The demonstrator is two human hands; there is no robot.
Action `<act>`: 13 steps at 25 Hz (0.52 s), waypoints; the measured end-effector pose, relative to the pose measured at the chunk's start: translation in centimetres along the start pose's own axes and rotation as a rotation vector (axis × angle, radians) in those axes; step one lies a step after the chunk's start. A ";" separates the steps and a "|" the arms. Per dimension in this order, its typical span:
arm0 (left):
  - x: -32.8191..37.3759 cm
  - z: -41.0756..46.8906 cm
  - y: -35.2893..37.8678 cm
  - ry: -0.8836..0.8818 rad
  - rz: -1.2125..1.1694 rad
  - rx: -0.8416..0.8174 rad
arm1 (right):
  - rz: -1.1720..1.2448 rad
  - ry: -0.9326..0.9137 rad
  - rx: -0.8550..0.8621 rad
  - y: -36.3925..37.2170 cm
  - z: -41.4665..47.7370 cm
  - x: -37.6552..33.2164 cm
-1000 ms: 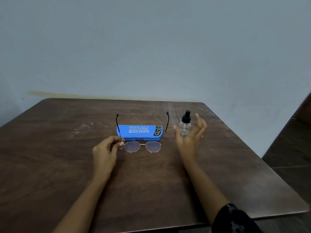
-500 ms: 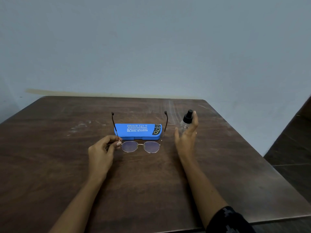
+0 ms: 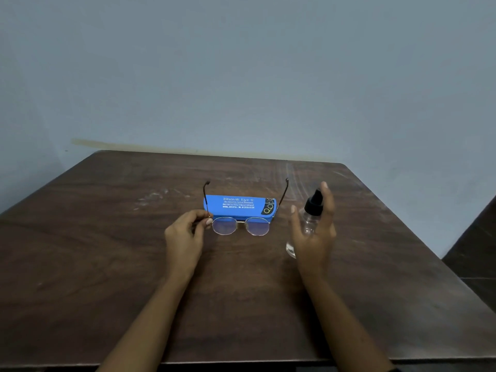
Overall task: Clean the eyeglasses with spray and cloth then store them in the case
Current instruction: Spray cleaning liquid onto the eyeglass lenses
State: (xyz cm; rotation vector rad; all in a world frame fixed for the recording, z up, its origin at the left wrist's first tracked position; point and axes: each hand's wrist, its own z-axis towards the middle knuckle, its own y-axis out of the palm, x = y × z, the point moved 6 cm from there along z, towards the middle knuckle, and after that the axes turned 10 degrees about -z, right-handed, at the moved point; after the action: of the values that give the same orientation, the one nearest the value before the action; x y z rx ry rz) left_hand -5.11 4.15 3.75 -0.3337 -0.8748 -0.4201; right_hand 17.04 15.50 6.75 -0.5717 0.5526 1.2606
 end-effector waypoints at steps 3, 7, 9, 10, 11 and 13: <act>0.4 0.0 -0.2 0.053 0.013 0.002 | 0.059 -0.065 -0.029 0.0 -1.9 -2.1; 0.5 0.2 -0.8 0.109 0.027 0.026 | -0.016 -0.149 -0.355 2.6 -3.7 -4.3; 0.7 0.3 -1.2 0.149 0.030 0.047 | -0.124 -0.103 -0.586 4.9 -4.3 -4.8; 0.8 0.3 -1.3 0.169 0.032 0.054 | -0.168 -0.060 -0.681 5.8 -4.6 -4.9; 0.9 0.2 -1.4 0.185 0.032 0.059 | -0.206 -0.023 -0.747 6.5 -4.8 -5.0; 0.9 0.2 -1.6 0.203 0.028 0.068 | -0.260 0.005 -0.813 7.6 -5.1 -5.3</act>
State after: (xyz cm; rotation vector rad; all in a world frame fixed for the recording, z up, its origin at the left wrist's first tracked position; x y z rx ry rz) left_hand -5.48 2.64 4.73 -0.2362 -0.6834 -0.3898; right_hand 8.18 9.89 5.84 -1.2772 -0.0645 1.2056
